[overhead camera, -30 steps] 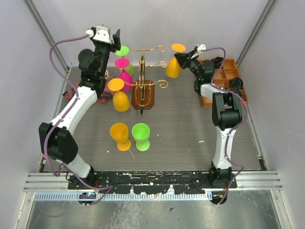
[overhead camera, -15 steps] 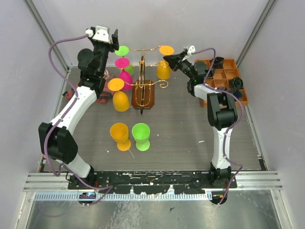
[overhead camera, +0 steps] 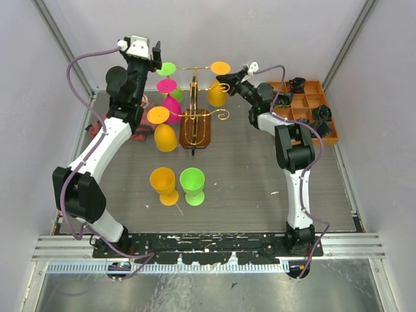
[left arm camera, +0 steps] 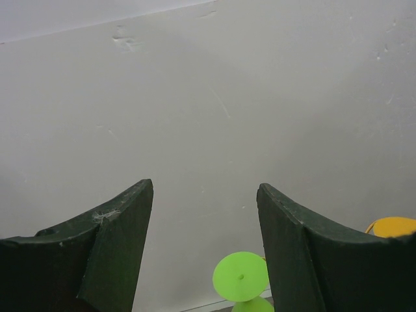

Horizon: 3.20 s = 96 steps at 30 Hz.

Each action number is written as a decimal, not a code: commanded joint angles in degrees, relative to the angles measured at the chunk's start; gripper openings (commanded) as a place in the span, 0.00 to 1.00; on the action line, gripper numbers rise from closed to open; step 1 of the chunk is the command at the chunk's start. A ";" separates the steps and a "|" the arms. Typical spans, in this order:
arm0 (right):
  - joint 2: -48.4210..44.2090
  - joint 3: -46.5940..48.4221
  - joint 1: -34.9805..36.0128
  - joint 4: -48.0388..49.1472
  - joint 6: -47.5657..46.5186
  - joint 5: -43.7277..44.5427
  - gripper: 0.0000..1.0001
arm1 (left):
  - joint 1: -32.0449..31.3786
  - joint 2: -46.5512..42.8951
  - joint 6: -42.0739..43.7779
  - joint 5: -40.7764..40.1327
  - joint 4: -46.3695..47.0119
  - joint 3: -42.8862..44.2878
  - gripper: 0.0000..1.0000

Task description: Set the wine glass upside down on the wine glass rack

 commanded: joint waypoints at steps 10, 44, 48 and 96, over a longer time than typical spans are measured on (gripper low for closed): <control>2.70 7.95 1.69 0.41 -2.11 4.48 0.01 | 0.45 -0.46 0.19 -0.04 -0.15 -0.58 0.72; -2.37 -3.75 1.88 6.23 -5.23 15.86 0.01 | 0.45 1.75 -0.55 0.66 -0.08 0.44 0.73; -1.41 -1.54 3.12 5.62 -6.52 14.95 0.03 | 0.39 1.70 -0.51 0.66 -0.02 0.27 0.74; -20.97 -17.35 -6.84 -16.88 -6.29 21.24 0.73 | -8.18 -6.12 17.54 47.38 -79.01 13.02 0.84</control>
